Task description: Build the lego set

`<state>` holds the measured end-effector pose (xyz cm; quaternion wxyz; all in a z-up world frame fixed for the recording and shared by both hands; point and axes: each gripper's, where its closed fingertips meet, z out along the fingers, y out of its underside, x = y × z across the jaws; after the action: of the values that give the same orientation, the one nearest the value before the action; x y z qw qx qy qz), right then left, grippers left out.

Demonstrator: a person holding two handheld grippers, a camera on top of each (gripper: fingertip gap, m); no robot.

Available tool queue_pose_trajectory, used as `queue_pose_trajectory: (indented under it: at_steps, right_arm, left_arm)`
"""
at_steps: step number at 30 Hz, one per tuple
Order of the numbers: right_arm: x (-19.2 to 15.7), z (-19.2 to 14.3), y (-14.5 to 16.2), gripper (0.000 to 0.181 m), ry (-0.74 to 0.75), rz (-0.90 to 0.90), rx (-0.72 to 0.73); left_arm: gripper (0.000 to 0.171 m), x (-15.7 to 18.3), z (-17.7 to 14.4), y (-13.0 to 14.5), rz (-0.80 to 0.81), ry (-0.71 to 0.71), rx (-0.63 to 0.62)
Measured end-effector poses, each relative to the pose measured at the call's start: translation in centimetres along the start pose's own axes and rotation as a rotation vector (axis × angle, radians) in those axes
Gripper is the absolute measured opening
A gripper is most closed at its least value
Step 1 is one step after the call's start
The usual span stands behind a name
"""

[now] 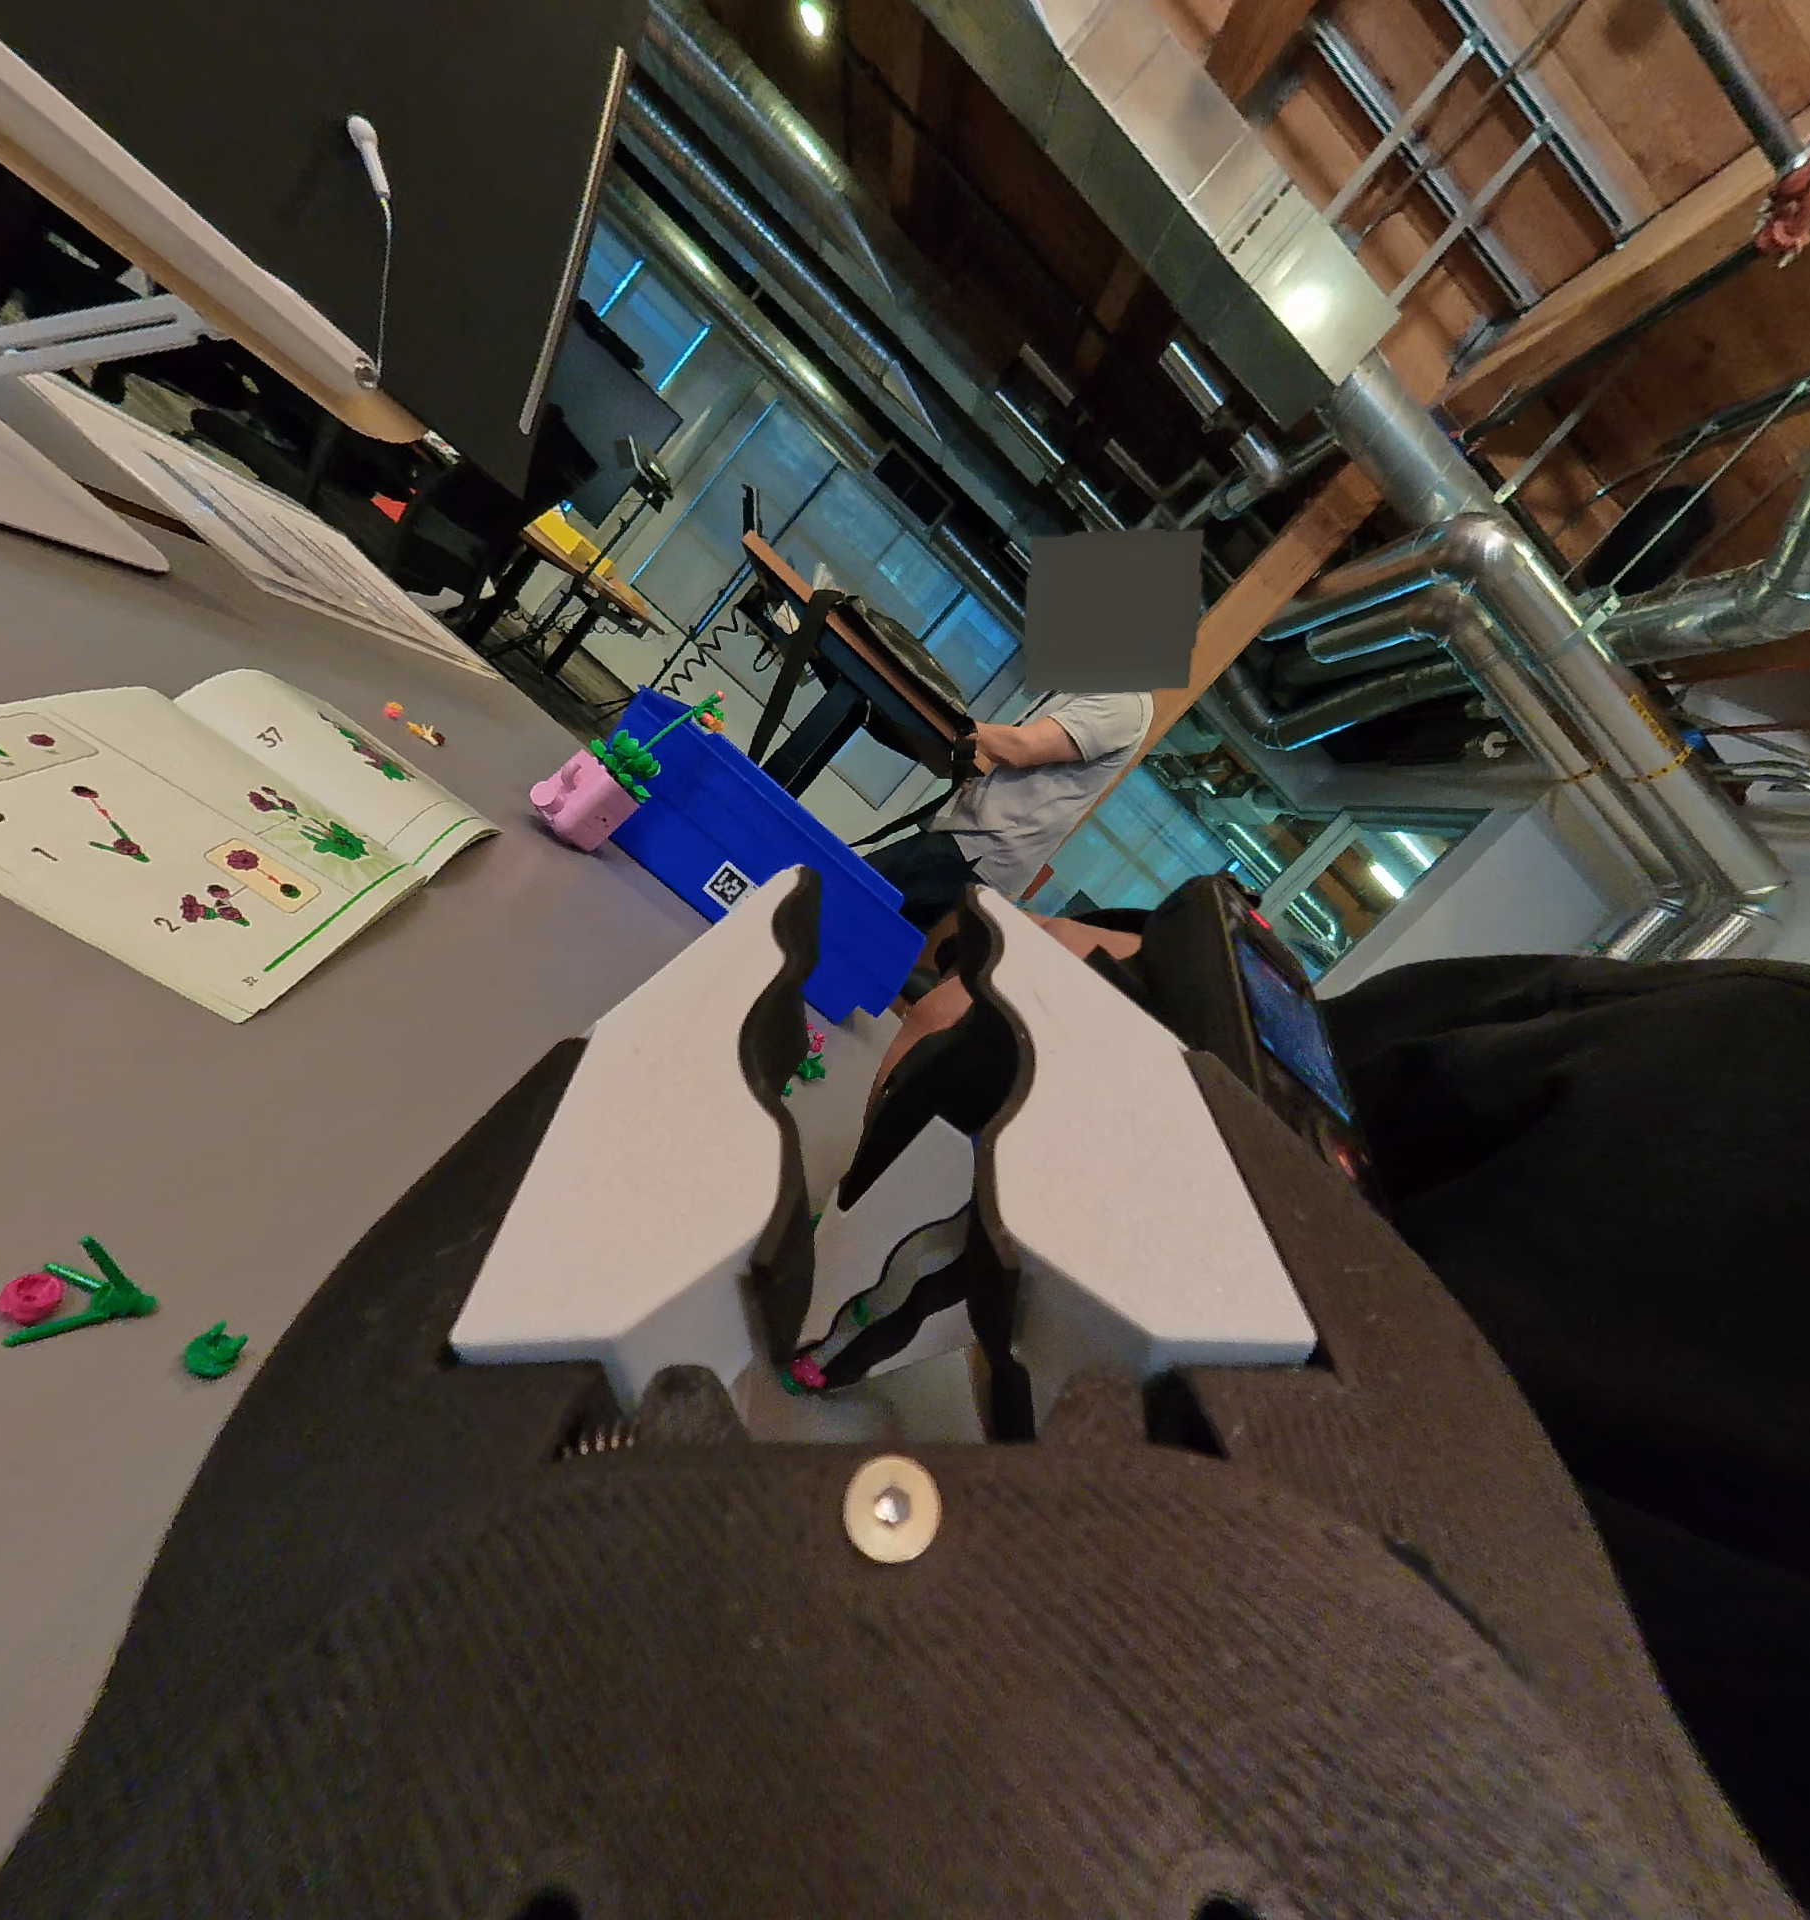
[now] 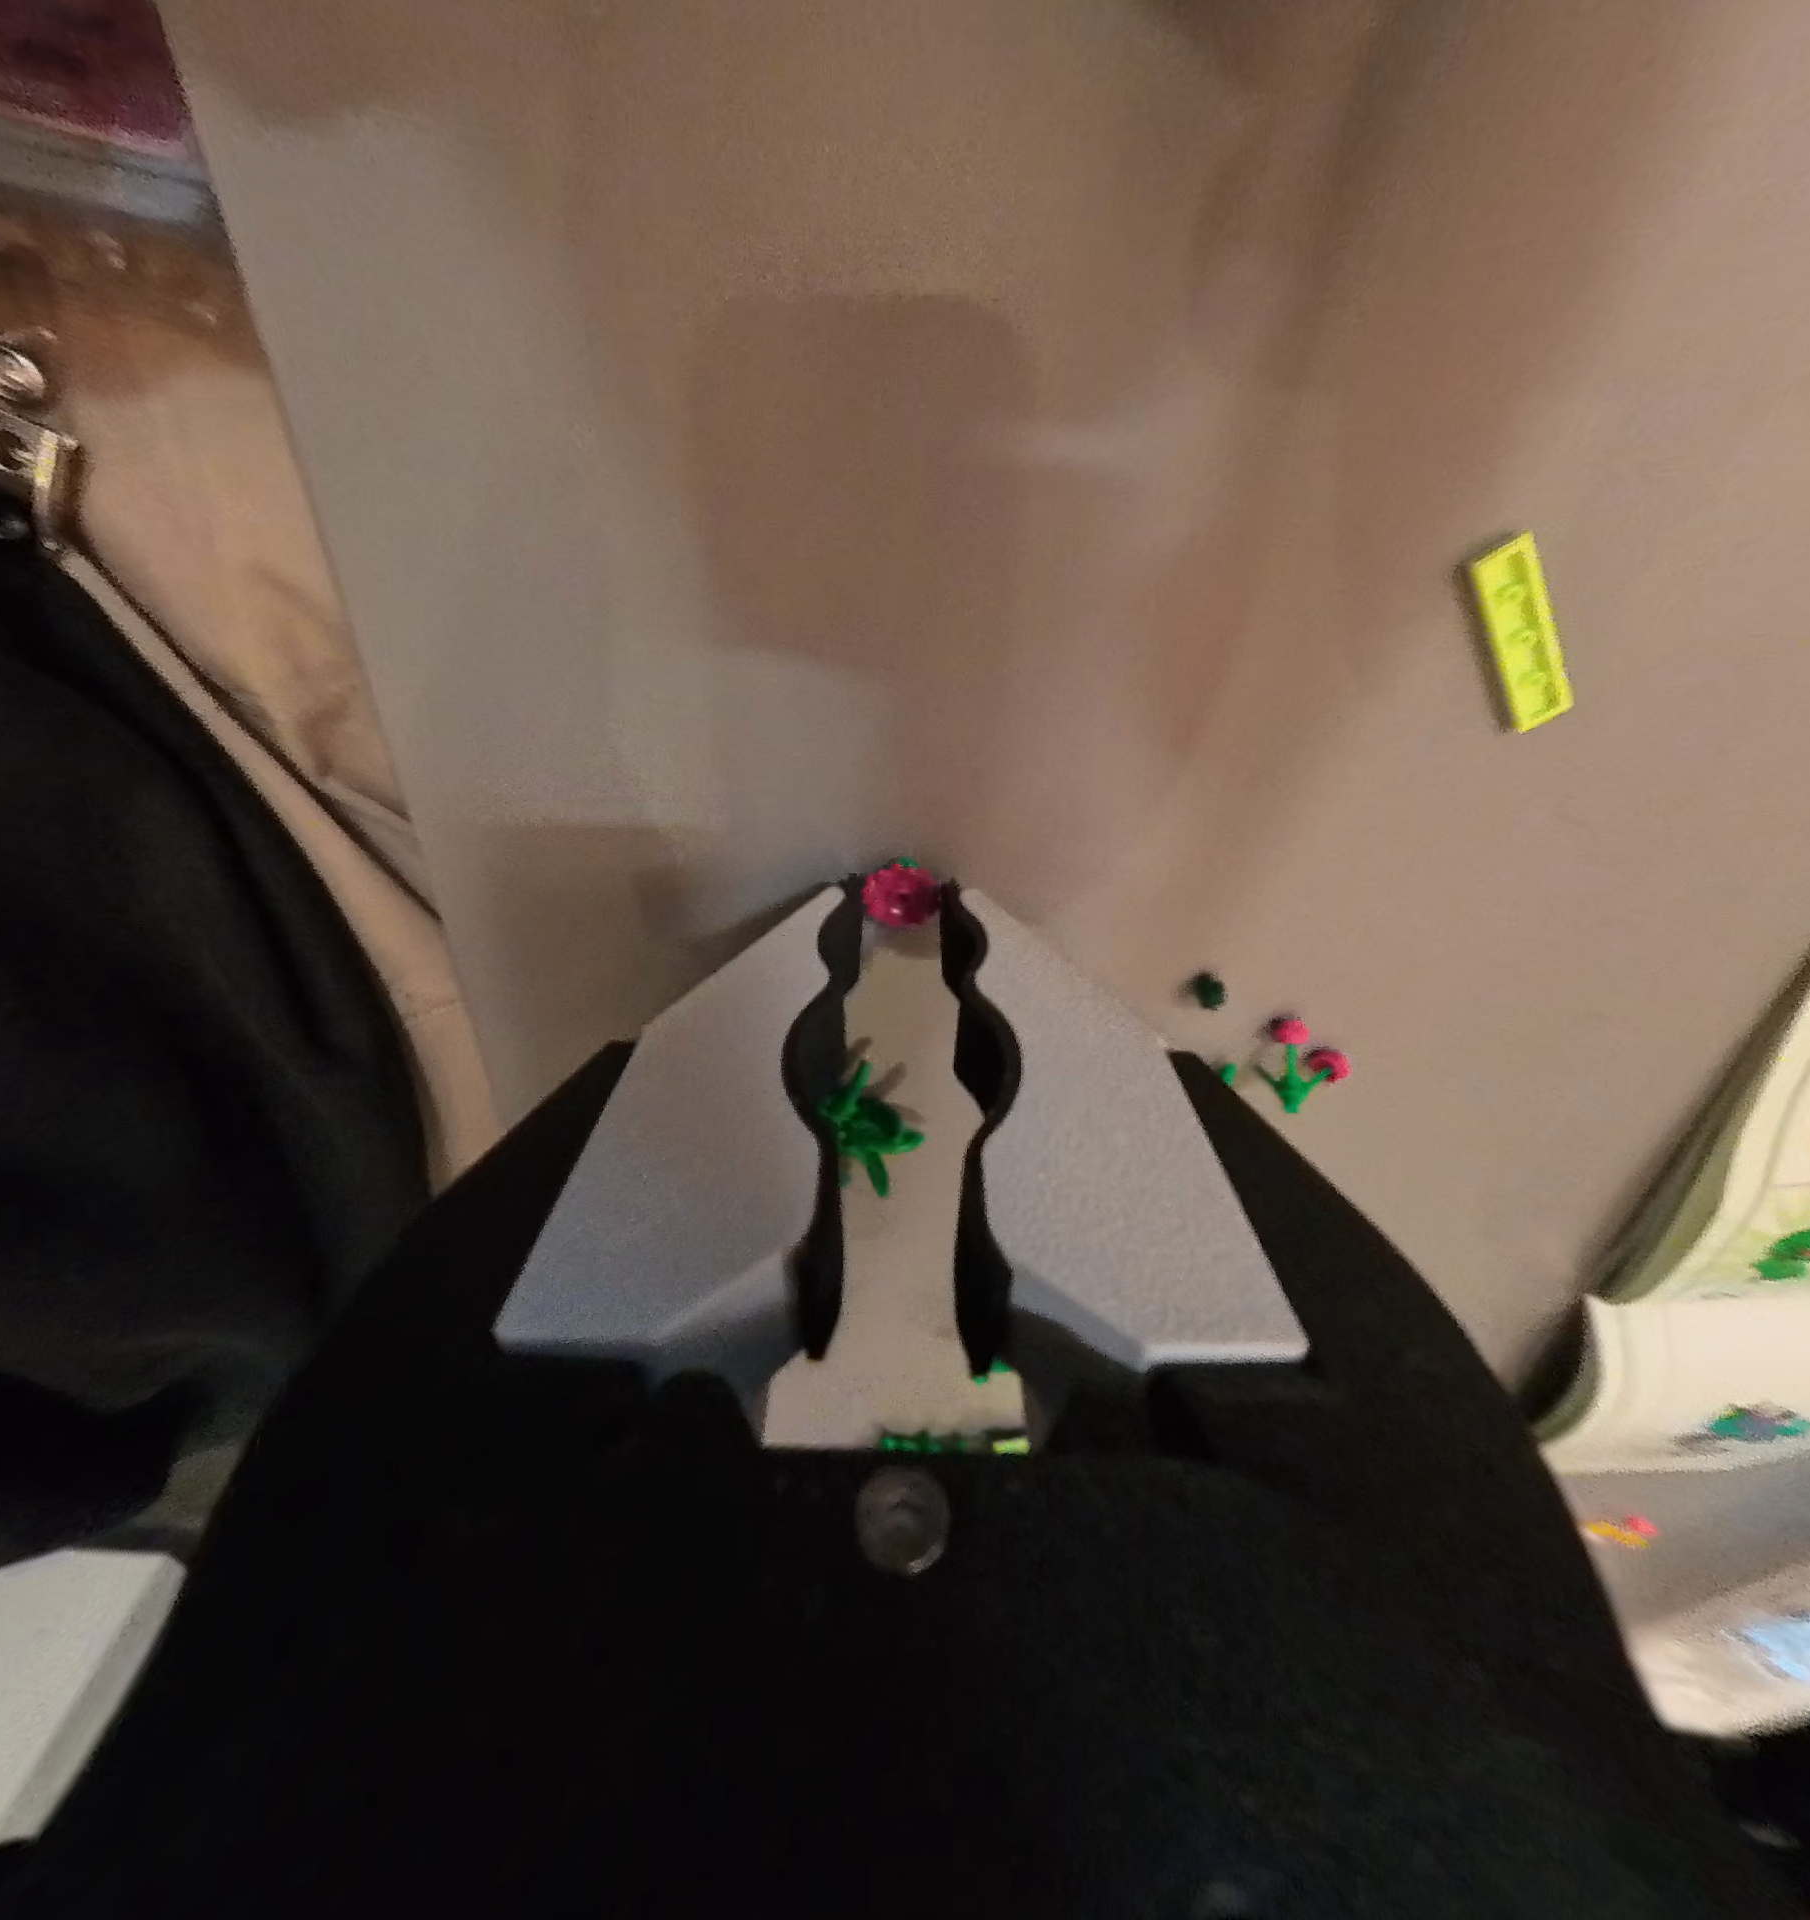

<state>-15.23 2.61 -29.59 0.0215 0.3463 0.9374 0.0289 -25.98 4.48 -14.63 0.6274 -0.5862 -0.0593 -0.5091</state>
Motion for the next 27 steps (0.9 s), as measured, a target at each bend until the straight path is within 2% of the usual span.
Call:
queue_pose_trajectory:
  at_steps: [10, 16, 19, 23, 27]
  right_arm:
    - [0.0, 0.3, 3.3, 0.017, -0.014, 0.121, 0.060]
    - [0.0, -0.3, 3.4, 0.026, 0.007, 0.135, 0.109]
    - [0.3, -0.9, 2.8, 0.021, 0.026, 0.117, 0.176]
    - [0.1, -1.1, 2.1, 0.000, 0.004, 0.111, 0.231]
    - [-0.1, -0.5, 2.3, 0.000, -0.029, 0.123, 0.214]
  left_arm:
    - [0.023, -0.2, 0.2, 0.2, -0.006, -0.001, -0.004]
    - [0.023, -0.3, 0.4, 0.4, -0.007, -0.004, -0.012]
    - [0.023, -0.3, 0.4, 0.4, -0.009, -0.001, -0.012]
    - [0.023, -0.2, 0.4, 0.4, -0.008, -0.002, -0.012]
    - [0.023, -0.3, 0.3, 0.3, -0.009, -0.002, -0.009]
